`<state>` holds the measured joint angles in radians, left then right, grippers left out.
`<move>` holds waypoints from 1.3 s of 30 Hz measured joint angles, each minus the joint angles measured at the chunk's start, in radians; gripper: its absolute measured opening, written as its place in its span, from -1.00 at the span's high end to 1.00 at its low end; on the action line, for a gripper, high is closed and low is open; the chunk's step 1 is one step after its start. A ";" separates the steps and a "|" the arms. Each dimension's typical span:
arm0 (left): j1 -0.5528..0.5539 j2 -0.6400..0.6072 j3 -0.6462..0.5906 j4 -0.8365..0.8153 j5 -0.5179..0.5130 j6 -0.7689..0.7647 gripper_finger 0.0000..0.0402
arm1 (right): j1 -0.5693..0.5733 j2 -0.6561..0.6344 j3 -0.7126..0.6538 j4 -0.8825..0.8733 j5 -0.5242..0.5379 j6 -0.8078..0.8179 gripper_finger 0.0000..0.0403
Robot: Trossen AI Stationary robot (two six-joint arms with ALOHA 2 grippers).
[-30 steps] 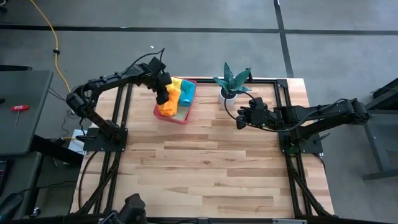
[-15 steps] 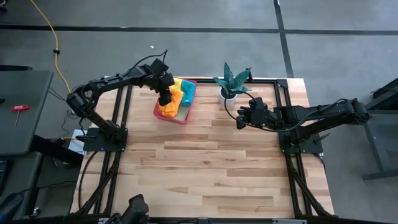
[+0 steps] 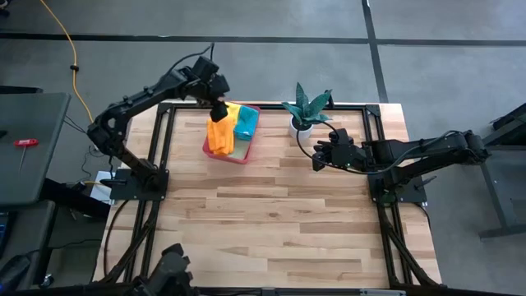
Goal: Fold microfiber towels
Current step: Put the folded orange microfiber cloth into the red bin
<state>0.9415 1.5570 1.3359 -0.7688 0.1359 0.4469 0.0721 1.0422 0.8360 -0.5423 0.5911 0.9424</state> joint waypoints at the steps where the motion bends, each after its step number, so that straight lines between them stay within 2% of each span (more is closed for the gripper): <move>1: 0.005 -0.003 0.006 -0.005 0.019 -0.012 -0.13 | 0.000 0.000 0.000 0.000 0.000 0.000 1.00; 3: 0.009 -0.011 0.004 -0.031 0.053 -0.027 -0.04 | 0.000 0.000 0.000 0.000 0.000 0.000 1.00; 5: 0.005 -0.028 -0.016 -0.032 0.055 -0.054 0.15 | 0.000 0.000 0.000 0.000 0.000 -0.004 1.00; 9: -0.001 -0.080 -0.119 0.007 0.047 -0.120 0.82 | 0.000 0.000 0.000 0.000 0.002 -0.008 1.00; 10: 0.000 -0.096 -0.153 0.018 0.046 -0.137 0.90 | 0.000 0.000 0.000 0.000 0.002 -0.010 1.00; 15: -0.006 -0.148 -0.311 0.072 -0.010 -0.165 0.99 | 0.000 0.000 0.000 0.000 0.003 -0.028 1.00; 19: -0.032 -0.140 -0.383 0.197 -0.010 -0.194 1.00 | 0.000 0.000 0.000 0.000 0.003 -0.027 1.00; 23: -0.066 -0.119 -0.391 0.303 -0.034 -0.225 1.00 | 0.000 0.000 0.000 0.000 -0.004 -0.026 1.00; 26: -0.081 -0.093 -0.391 0.324 -0.062 -0.198 1.00 | 0.000 0.000 0.000 0.000 -0.005 -0.026 1.00; 32: -0.105 0.005 -0.391 0.328 -0.065 -0.193 1.00 | 0.000 0.000 0.000 0.000 -0.005 -0.023 1.00; 39: -0.169 0.140 -0.390 0.443 -0.053 -0.236 1.00 | 0.000 0.000 0.000 0.000 -0.005 0.000 1.00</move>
<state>0.7729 1.6973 0.9463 -0.3261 0.0829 0.2109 0.0723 1.0421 0.8360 -0.5423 0.5864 0.9423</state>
